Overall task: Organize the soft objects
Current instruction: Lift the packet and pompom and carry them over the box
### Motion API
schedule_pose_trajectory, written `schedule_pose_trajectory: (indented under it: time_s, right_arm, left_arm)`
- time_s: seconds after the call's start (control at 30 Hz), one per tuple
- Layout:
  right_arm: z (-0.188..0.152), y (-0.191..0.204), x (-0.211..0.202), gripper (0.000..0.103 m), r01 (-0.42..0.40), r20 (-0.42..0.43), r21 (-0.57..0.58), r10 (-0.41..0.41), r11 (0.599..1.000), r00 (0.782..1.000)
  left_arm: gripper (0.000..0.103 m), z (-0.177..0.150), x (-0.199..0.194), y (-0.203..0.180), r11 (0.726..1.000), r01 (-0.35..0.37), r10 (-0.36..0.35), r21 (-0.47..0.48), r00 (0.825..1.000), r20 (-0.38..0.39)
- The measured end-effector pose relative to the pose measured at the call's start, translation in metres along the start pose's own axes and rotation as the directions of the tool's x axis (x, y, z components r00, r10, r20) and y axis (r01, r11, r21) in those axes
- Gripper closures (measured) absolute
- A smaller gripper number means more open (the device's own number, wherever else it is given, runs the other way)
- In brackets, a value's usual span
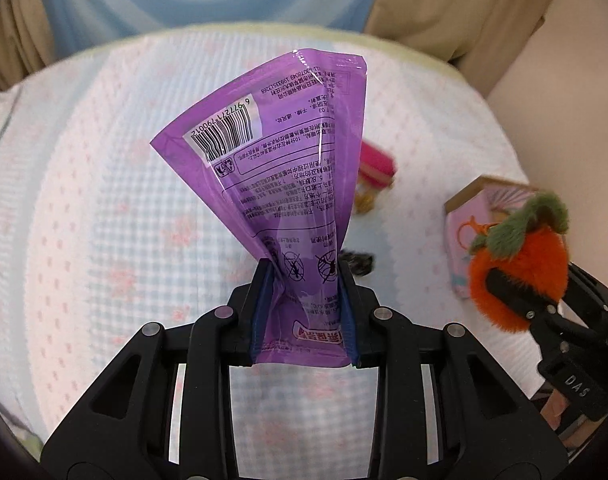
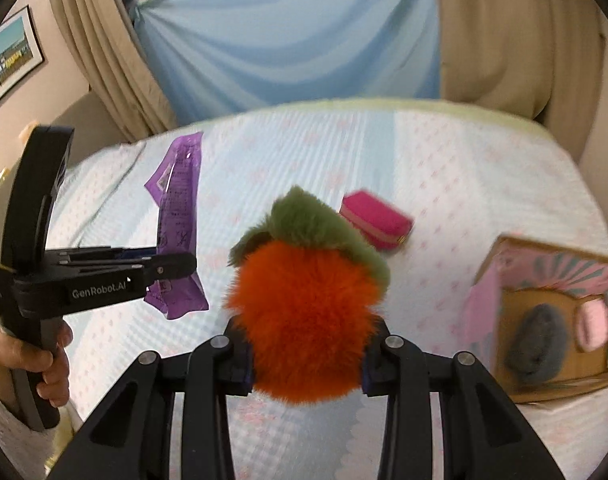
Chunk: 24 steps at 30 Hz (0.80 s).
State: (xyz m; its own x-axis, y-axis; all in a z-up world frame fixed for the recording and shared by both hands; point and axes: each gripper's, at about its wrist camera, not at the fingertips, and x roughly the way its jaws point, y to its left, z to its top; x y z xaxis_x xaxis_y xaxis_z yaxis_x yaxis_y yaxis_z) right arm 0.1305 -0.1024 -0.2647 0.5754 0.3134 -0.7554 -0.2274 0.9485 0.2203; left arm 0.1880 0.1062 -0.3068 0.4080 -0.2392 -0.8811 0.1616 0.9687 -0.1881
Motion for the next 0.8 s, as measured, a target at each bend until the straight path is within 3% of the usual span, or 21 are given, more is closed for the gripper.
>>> schedule_pose_trajectory:
  time_s: [0.2,0.4,0.8]
  right_arm:
    - [0.027,-0.010,-0.080,0.069,0.049,0.067,0.038,-0.051,0.998,0.996]
    - [0.038,-0.038,-0.144,0.069,0.086,0.111,0.074,-0.094,0.994,0.989]
    - [0.019,-0.157,-0.223,0.069,0.211,0.093,0.144,-0.226,0.967,0.970]
  left_arm:
    - [0.075,0.015,-0.075,-0.037,1.000,-0.003,0.002,0.007,0.997,0.074]
    - [0.075,0.023,-0.125,-0.088,1.000,0.004,-0.005,0.009,0.993,0.120]
    - [0.075,0.032,-0.120,-0.249,0.990,0.089,-0.101,0.108,0.988,0.115]
